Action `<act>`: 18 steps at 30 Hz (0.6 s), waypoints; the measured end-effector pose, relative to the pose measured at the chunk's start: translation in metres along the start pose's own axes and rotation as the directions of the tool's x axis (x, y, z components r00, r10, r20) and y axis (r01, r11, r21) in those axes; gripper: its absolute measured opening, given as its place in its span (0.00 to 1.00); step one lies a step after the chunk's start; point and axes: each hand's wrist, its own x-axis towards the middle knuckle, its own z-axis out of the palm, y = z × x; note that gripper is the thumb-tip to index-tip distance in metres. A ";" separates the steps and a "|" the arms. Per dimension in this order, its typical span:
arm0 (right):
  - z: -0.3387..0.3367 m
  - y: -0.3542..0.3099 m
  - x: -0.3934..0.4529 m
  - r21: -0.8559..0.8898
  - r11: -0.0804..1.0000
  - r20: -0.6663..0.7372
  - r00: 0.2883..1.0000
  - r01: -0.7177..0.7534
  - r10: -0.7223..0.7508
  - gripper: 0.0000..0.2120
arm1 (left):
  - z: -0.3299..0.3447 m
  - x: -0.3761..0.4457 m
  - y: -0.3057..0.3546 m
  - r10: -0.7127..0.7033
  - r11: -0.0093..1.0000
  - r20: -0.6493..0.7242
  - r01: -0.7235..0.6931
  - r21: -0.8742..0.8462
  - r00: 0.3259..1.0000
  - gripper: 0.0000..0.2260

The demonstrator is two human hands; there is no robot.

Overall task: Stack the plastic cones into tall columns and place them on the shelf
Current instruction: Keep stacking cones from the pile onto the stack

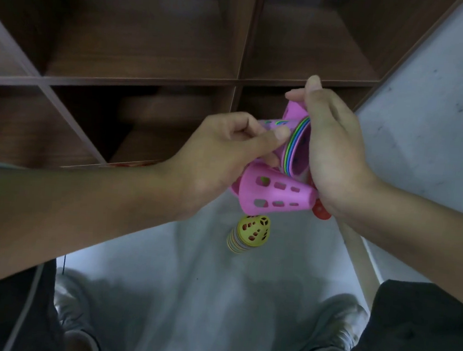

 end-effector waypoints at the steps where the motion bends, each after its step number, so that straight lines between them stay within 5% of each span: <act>1: 0.000 -0.001 0.000 0.029 1.000 -0.002 1.000 0.001 -0.001 0.15 | -0.001 0.000 0.000 0.008 1.000 -0.015 -0.008 -0.006 1.000 0.09; 7: -0.001 0.002 -0.002 0.107 0.993 -0.011 0.999 0.044 -0.043 0.07 | -0.002 0.007 -0.001 -0.097 0.994 -0.112 0.090 -0.068 0.989 0.14; 11: -0.004 0.003 -0.004 0.119 0.989 -0.010 0.996 0.086 -0.085 0.08 | -0.005 0.011 -0.001 -0.271 0.941 0.109 0.287 -0.179 0.956 0.27; 13: -0.004 0.003 -0.006 0.154 0.983 -0.005 0.995 0.096 -0.096 0.09 | -0.006 0.010 -0.003 -0.312 0.920 0.205 0.349 -0.177 0.928 0.24; 18: -0.002 0.007 -0.009 0.218 0.969 0.038 0.991 0.119 -0.131 0.09 | -0.004 0.009 -0.006 -0.246 0.904 0.342 0.342 -0.257 0.907 0.23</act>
